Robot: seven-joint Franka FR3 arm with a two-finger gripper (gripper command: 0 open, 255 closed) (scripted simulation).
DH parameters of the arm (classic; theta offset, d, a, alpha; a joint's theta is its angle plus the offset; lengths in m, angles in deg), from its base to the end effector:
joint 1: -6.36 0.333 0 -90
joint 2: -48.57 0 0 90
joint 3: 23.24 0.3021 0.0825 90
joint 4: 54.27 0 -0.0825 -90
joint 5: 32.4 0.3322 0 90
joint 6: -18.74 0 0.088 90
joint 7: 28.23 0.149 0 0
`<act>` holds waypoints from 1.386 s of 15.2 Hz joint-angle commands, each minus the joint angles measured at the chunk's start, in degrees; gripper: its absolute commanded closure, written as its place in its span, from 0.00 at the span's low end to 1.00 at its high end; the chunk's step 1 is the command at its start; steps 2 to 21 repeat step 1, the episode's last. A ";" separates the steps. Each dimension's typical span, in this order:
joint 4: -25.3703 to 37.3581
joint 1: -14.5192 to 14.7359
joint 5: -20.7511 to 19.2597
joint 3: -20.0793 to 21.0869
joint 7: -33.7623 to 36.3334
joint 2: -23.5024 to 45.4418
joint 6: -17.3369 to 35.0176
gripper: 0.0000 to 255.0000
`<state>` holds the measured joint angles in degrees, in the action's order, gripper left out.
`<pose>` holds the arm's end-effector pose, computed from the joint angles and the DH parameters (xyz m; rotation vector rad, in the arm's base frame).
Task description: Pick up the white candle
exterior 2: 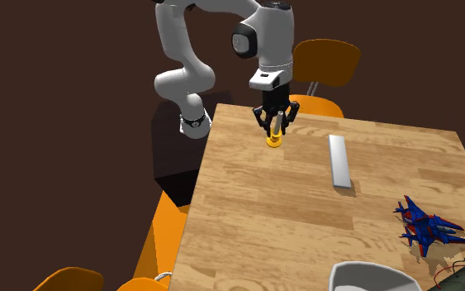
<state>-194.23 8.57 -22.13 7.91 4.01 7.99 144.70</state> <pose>0.2944 0.2339 0.5080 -3.0244 0.1551 -0.6606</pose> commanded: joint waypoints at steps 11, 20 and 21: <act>0.42 0.01 -0.04 -0.17 -0.07 -0.13 -0.58 1.00; 0.42 0.01 -0.04 -0.17 -0.07 -0.13 -0.58 1.00; 0.42 0.01 -0.04 -0.17 -0.07 -0.13 -0.58 1.00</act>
